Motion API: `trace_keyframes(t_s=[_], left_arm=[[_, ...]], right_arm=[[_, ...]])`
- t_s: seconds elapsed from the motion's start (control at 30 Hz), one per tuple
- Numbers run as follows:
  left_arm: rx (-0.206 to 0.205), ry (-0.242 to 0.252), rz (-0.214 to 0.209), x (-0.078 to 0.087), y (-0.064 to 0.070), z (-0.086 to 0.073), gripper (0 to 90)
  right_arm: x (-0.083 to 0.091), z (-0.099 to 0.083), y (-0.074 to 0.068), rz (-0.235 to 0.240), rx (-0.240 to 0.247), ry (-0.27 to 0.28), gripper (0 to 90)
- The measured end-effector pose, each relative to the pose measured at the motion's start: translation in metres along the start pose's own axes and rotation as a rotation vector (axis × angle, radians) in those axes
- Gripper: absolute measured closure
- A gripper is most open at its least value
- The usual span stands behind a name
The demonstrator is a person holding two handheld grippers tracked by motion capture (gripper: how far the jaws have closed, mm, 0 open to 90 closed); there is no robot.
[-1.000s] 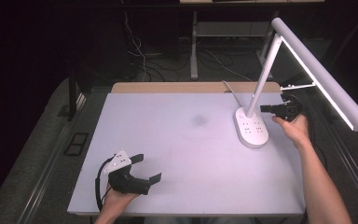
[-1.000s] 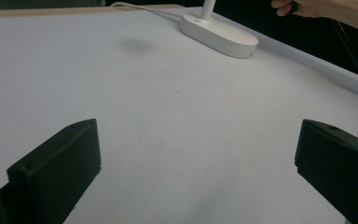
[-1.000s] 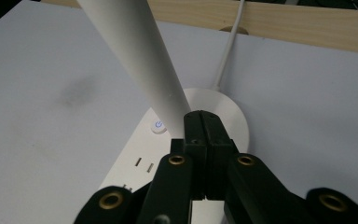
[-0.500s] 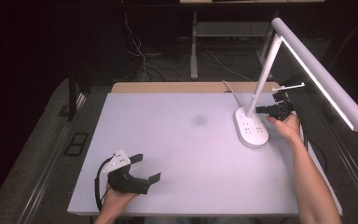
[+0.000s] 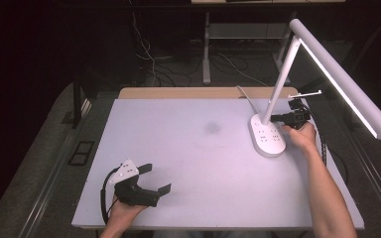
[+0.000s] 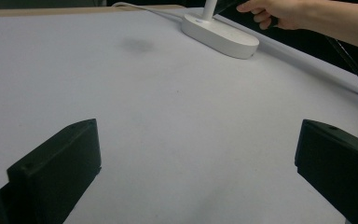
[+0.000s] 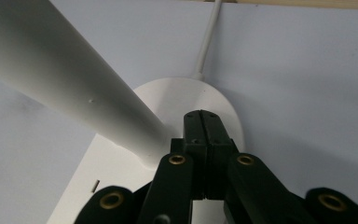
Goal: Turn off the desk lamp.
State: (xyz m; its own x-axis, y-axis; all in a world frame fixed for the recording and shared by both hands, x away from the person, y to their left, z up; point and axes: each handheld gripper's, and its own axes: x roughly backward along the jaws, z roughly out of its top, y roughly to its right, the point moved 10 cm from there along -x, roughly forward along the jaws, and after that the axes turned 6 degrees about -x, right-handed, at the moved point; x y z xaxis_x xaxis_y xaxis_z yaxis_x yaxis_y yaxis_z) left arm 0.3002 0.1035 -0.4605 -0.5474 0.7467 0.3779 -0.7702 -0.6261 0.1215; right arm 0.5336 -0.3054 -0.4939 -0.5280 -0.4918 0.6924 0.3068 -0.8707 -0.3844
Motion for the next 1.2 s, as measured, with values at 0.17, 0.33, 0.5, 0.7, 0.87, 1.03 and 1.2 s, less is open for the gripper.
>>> trace_keyframes(t_s=[0.17, 0.33, 0.5, 0.7, 0.87, 1.03, 1.2], left_arm=[[0.001, 0.000, 0.001, 0.000, 0.000, 0.000, 0.0], [-0.001, -0.001, 0.001, -0.001, 0.000, 0.000, 0.0], [-0.003, -0.003, 0.000, -0.001, 0.001, 0.000, 0.0], [0.003, 0.000, 0.004, -0.001, -0.001, 0.000, 0.0], [-0.002, -0.004, -0.002, -0.002, 0.001, 0.000, 0.0], [-0.005, -0.002, 0.001, -0.001, 0.001, 0.000, 0.0], [-0.002, -0.005, 0.001, -0.002, 0.000, -0.001, 0.0]], right_arm=[[0.001, -0.003, 0.001, 0.012, -0.041, 0.027, 90.0], [0.003, -0.008, 0.004, 0.007, -0.054, 0.036, 90.0], [0.003, -0.008, 0.004, 0.000, -0.044, 0.047, 90.0], [0.005, -0.006, 0.000, -0.015, -0.012, 0.041, 90.0], [0.004, -0.007, -0.005, -0.010, -0.007, 0.030, 90.0], [0.003, -0.007, -0.005, -0.015, -0.005, 0.030, 90.0], [0.004, -0.008, -0.004, 0.000, -0.018, 0.034, 90.0]])
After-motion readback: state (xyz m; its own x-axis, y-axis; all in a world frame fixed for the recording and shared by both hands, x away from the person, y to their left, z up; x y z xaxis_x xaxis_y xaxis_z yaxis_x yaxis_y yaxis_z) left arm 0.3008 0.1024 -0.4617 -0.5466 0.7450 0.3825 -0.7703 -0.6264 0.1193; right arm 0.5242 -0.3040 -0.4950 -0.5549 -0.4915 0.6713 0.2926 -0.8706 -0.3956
